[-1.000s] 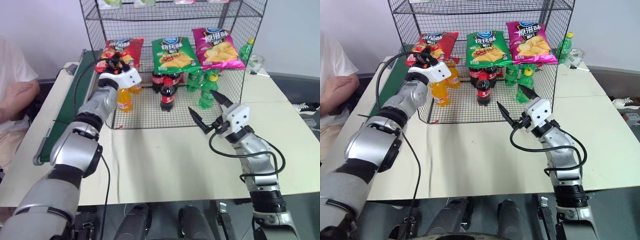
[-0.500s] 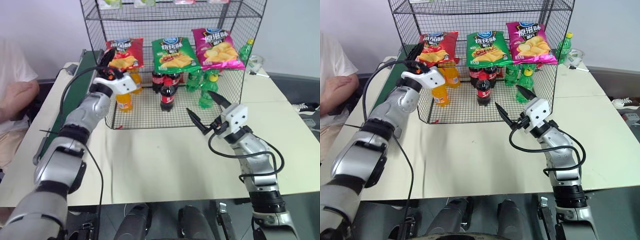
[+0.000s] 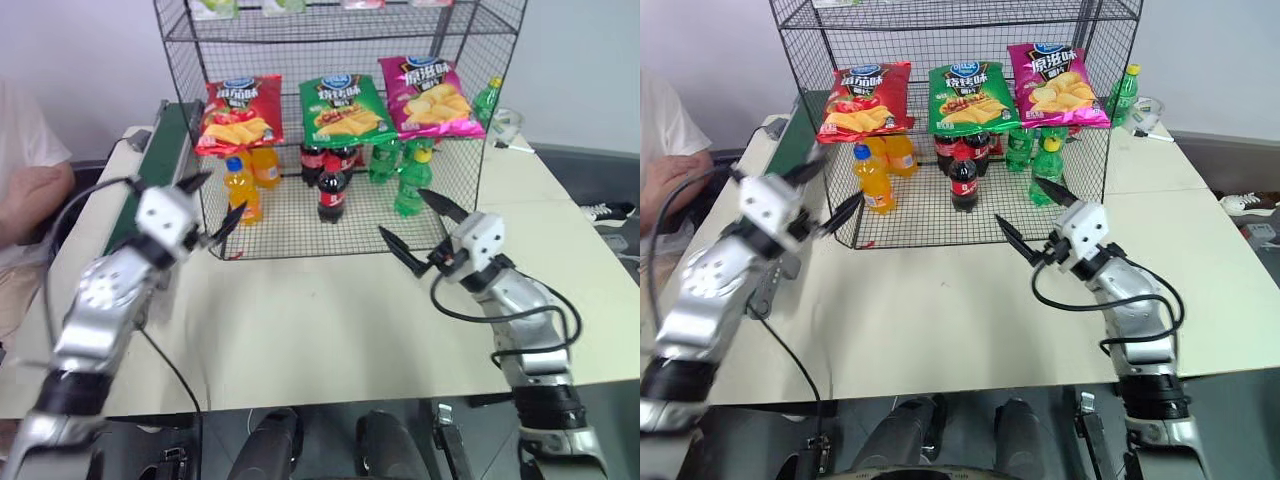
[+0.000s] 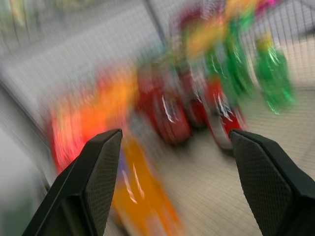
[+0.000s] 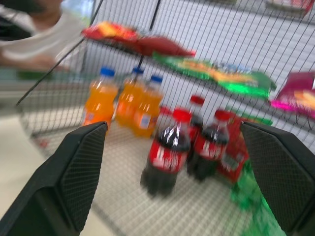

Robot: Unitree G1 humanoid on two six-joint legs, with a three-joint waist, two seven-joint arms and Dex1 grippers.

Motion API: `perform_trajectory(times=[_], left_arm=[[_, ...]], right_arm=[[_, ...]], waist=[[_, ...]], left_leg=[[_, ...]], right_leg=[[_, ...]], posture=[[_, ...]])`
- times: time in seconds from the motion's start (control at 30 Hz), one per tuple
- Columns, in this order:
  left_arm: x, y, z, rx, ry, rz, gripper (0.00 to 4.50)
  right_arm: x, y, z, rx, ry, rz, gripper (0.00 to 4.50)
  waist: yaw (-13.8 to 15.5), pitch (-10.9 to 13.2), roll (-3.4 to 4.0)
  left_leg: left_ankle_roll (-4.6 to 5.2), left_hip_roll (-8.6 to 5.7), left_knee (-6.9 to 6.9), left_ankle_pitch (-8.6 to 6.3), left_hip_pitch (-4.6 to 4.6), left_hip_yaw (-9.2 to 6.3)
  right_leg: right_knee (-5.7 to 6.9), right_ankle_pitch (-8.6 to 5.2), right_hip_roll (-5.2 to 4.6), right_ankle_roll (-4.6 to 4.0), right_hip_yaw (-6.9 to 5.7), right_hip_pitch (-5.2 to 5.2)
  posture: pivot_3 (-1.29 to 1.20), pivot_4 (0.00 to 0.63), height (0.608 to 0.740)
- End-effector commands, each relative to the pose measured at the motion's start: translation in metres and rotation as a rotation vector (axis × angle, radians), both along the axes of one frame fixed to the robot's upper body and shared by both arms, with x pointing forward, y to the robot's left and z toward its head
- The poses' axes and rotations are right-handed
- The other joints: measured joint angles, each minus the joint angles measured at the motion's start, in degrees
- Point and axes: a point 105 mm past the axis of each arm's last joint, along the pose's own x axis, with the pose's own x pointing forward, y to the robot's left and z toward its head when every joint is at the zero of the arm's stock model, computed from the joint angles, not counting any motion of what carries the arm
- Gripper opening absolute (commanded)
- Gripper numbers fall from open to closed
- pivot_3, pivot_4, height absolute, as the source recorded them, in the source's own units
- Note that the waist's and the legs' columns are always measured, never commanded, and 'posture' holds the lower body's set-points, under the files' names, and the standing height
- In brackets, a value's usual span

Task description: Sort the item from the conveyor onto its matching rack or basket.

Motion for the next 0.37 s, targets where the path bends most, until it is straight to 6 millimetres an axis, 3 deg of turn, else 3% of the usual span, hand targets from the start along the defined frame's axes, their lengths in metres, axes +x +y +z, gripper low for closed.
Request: perform_trajectory(times=[0.03,0.23,0.37], left_arm=[[-0.022,0.021,0.017,-0.042,0.011,-0.005,3.6],[-0.04,0.064,0.016,0.01,0.044,0.083,3.6],[-0.04,0.079,0.005,0.093,0.071,0.122,3.6]], right_arm=[[-0.019,-0.008,0.013,-0.025,0.014,0.103,4.5],[-0.028,-0.039,0.01,-0.098,0.112,0.082,4.5],[-0.027,-0.045,0.008,-0.134,0.115,0.07,4.5]], waist=[[0.28,0.03,-0.03],[1.86,0.03,-0.02],[1.82,0.02,-0.01]], left_leg=[[0.0,0.01,0.0,0.0,-0.01,0.0],[-0.03,0.06,0.15,-0.09,0.03,-0.04],[-0.06,0.08,0.11,-0.12,0.03,0.0]], right_leg=[[0.0,0.0,0.0,-0.01,0.0,0.0],[-0.25,-0.21,-0.1,-0.38,-0.09,0.31],[-0.36,-0.2,-0.12,-0.39,-0.09,0.32]], posture=[[0.0,0.15,0.74],[0.0,0.15,0.74],[0.0,0.15,0.74]])
